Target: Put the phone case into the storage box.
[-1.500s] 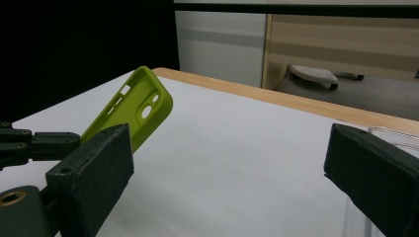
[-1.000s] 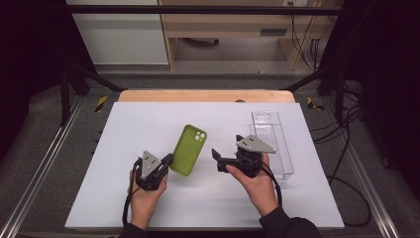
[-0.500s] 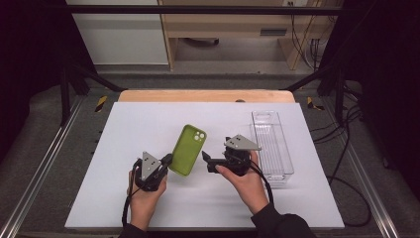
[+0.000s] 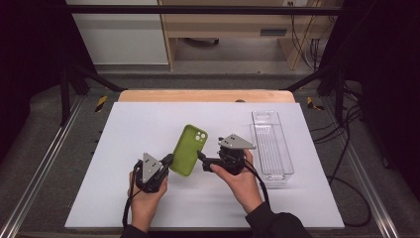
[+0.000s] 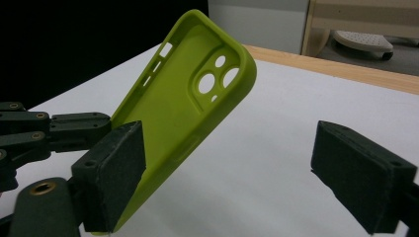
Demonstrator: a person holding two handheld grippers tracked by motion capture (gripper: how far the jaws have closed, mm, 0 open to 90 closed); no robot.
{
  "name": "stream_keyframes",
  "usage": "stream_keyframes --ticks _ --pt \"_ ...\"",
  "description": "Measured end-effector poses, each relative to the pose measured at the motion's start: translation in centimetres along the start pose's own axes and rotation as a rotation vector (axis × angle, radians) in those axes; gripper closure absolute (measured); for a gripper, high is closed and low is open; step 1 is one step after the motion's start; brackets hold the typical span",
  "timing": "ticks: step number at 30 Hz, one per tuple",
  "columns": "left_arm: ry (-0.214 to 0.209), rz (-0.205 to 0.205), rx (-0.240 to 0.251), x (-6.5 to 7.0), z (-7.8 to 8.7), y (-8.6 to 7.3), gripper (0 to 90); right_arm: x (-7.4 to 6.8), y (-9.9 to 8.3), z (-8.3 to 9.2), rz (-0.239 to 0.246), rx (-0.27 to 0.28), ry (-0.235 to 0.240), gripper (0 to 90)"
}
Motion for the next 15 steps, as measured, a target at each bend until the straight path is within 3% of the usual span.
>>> stream_keyframes --ticks 15 --pt "0.011 -0.006 0.013 0.08 0.18 0.07 88.2 -0.7 0.31 -0.94 -0.001 -0.012 -0.009 16.1"
Point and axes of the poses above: each handheld gripper's, and its own axes: z roughly backward along the jaws, y roughly out of its top, x roughly to its right, the point moved 3 cm from there along -z, roughly forward along the jaws, and after that the axes turned 9 degrees about -x, right-handed, at the moved point
